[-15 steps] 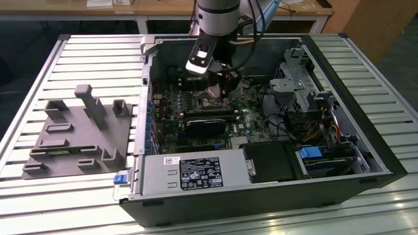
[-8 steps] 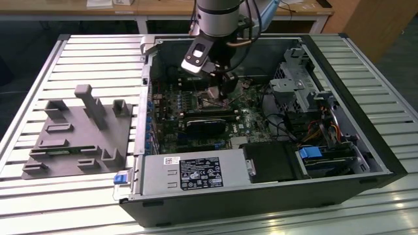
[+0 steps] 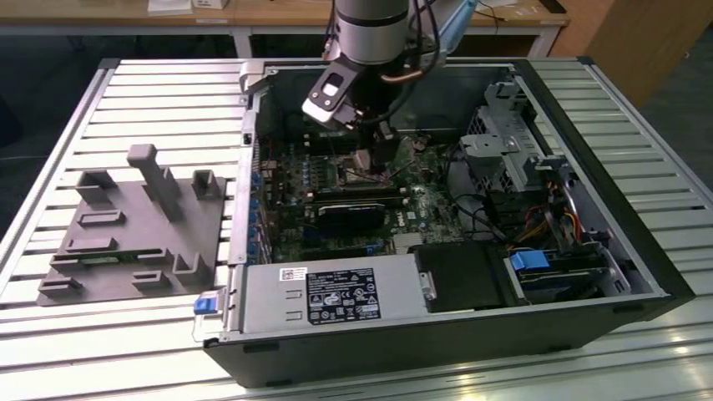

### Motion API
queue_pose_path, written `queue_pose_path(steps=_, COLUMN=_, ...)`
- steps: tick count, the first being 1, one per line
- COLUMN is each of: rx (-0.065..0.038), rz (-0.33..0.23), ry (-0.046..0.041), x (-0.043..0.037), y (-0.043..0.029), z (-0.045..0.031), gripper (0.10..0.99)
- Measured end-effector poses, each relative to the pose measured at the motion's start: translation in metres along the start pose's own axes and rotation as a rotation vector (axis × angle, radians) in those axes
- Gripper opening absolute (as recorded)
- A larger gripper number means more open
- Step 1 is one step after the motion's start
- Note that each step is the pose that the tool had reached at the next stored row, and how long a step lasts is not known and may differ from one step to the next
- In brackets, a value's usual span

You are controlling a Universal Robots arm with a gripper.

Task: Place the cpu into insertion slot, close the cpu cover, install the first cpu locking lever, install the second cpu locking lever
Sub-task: 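Place the cpu into insertion slot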

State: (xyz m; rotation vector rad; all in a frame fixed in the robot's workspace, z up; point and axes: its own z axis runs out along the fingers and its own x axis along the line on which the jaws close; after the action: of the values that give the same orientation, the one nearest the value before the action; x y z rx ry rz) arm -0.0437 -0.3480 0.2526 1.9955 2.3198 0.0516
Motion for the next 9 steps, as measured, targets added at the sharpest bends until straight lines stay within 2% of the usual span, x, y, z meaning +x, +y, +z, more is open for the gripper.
queue_pose_path(steps=9, rx=0.006, rz=0.153, ry=-0.0121, x=0.0002, y=-0.0003, z=0.003, gripper=0.537)
